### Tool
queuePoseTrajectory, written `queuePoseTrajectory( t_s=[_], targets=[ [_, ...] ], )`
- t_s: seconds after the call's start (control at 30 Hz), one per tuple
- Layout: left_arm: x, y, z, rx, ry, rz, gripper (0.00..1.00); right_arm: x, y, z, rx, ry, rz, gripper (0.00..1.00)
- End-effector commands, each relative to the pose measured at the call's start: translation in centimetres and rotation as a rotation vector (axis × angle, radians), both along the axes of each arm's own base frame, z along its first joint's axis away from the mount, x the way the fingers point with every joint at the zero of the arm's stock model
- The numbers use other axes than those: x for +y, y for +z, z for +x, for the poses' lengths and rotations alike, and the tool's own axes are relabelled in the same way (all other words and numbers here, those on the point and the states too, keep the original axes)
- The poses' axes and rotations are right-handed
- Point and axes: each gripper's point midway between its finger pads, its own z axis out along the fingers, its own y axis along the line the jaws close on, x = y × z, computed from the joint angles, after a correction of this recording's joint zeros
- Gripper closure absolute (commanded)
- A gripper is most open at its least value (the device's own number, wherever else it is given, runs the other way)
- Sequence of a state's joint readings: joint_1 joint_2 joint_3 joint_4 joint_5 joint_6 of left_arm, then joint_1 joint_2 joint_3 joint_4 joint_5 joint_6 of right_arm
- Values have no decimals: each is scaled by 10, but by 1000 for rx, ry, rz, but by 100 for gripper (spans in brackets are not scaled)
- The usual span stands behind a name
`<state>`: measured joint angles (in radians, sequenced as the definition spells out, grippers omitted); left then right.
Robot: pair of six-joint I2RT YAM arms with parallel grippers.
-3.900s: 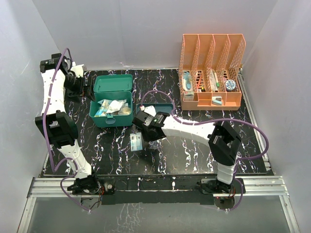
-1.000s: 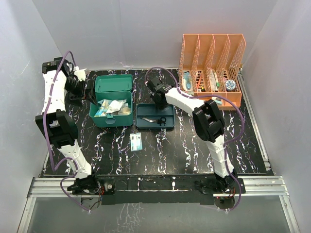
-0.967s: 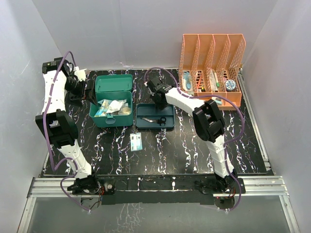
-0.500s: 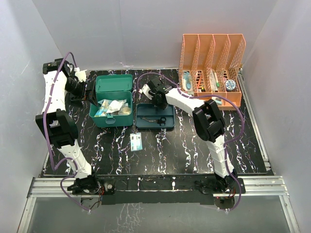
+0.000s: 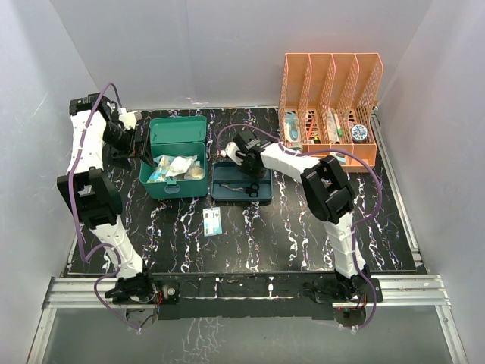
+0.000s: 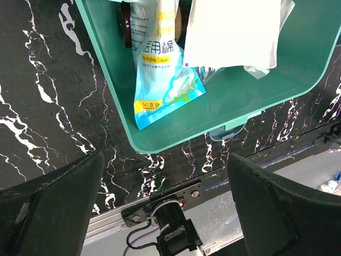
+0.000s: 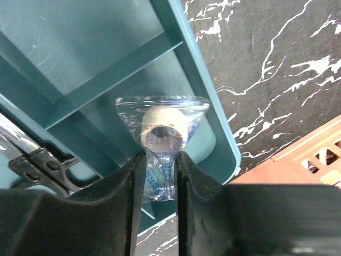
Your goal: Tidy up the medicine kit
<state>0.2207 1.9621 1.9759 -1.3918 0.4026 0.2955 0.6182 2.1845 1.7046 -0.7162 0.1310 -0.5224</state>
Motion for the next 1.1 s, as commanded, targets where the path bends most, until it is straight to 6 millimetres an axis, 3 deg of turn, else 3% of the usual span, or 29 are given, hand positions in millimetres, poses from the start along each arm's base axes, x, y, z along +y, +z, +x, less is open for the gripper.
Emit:
queuePoseTrajectory(
  t_s=[0.0, 0.17, 0.37, 0.5, 0.6, 0.67, 0.87, 1.07],
  targets=[
    [-4, 10, -2, -14, -5, -13, 2, 7, 36, 16, -102, -15, 79, 69],
    [-2, 11, -2, -22, -8, 3, 2, 12, 60, 21, -156, -29, 135, 59],
    [-2, 12, -2, -21, -4, 3, 2, 17, 104, 21, -214, -53, 225, 54],
    [0, 14, -3, -26, -3, 16, 2, 20, 157, 18, -266, -244, 362, 53],
    [3, 14, -2, -32, 8, 37, 2, 39, 183, -2, -230, -463, 531, 54],
    [8, 15, 2, -48, 25, 65, 2, 56, 177, -26, -164, -588, 599, 54],
    [23, 20, 19, -116, 73, 154, 1, 120, 114, -109, 33, -729, 615, 40],
    [25, 26, 19, -136, 62, 181, 1, 148, 68, -158, 84, -775, 479, 40]
  ],
)
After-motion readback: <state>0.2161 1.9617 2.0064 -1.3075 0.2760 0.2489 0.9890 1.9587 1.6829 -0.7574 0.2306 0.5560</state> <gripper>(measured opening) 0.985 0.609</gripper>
